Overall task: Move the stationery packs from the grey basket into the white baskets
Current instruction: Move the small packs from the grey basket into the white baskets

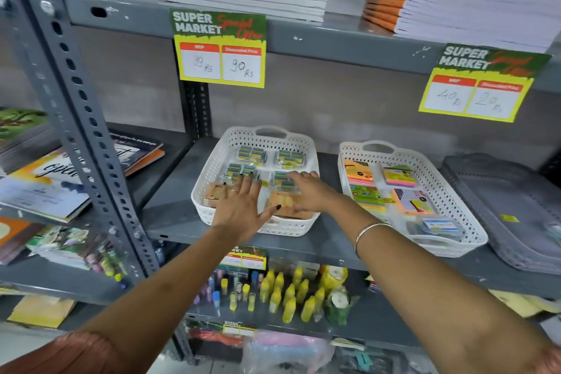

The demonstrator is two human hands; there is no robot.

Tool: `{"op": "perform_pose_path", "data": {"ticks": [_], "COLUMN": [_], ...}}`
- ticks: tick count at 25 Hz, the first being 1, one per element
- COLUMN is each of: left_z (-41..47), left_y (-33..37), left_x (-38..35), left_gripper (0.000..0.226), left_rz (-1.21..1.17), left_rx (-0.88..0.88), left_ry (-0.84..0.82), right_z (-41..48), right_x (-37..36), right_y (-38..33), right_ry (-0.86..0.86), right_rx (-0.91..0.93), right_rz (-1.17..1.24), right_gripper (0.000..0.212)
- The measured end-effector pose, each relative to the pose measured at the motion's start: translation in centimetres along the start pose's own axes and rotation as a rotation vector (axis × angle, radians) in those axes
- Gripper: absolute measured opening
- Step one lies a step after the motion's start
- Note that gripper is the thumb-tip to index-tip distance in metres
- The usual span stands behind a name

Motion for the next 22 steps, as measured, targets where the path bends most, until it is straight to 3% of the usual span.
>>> {"op": "perform_pose_path", "data": {"ticks": [4,8,15,18,22], "left_z": [1.5,3.8,8.3,9.9,11.5], "left_y": [2.8,10.5,29.6,34.5,39.6], "left_x": [0.9,1.0,-2.2,-3.5,-4.9], "left_gripper": [0.076,0.076,0.073,0.083,0.073], "left_rz": [0.015,0.019,0.050,0.080,0.054], "left_rx": [-0.033,-0.180,-0.555,-0.631,-0.667], "left_ry": [0.001,0.047,-0.047,-0.074,-0.123], "right_z": [-1.4,-3.8,-10.1,-12.2,-13.7], "right_x": [2.6,4.7,5.9,5.5,4.7], "right_y": [4.5,12.8,32.7,39.2,46.3], "right_ry": [0.195,0.320,0.319,0.289,0.231], "right_rx": [-0.125,-0.281,-0.523,-0.638,-0.859], "right_rz": [0.039,0.091,0.055,0.004,-0.010], "right_gripper": [0.072,0.058,0.052,0.052,0.053]}}
Point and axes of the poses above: each hand's wrist, its own z-axis towards the middle knuckle, its own x-axis out of the back of the hand, y = z × x, the point moved 1 cm from there along z, towards the middle knuckle, and after that the axes turned 6 degrees about -x, right-handed, at the moved point
